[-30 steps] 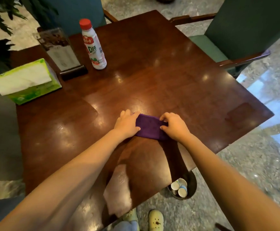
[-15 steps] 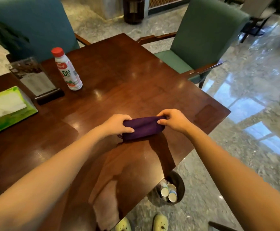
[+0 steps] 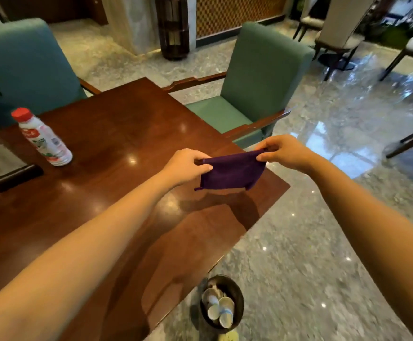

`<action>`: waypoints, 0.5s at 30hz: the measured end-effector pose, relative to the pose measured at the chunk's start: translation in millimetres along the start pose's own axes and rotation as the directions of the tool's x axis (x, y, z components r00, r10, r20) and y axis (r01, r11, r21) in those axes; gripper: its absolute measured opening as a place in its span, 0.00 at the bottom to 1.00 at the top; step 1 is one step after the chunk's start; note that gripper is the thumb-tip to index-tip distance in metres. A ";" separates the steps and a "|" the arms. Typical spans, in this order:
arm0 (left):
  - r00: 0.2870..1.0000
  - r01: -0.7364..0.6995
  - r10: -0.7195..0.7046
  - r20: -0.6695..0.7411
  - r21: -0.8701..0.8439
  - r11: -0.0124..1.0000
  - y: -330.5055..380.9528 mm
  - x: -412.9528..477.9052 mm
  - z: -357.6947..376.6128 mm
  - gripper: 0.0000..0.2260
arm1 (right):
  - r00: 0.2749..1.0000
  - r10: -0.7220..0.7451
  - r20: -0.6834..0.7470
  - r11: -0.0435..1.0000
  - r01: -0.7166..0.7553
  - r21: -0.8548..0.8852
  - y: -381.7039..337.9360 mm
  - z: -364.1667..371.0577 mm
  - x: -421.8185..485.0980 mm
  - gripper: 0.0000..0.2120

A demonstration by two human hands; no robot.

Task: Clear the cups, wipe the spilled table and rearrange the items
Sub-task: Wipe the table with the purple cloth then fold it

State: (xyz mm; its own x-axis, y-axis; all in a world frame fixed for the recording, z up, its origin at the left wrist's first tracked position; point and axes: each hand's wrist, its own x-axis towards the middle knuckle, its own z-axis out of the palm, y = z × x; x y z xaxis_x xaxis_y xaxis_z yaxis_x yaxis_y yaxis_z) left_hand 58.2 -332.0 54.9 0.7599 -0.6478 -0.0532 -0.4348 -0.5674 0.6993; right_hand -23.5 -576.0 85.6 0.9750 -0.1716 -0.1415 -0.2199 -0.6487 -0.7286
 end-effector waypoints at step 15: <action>0.958 0.175 -0.180 -0.221 -0.043 0.984 56.9 65.8 100.4 0.08 | 0.999 0.027 -0.039 0.976 -0.018 0.215 106.9 -53.1 42.2 0.07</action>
State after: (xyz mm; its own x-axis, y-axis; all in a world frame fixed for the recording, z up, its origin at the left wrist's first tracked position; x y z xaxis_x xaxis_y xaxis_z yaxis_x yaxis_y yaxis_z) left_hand 35.0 -457.9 19.7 0.9136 -0.4062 -0.0194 -0.2739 -0.6498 0.7090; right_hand -7.6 -692.0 37.3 0.9666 -0.2181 -0.1347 -0.2251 -0.4709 -0.8530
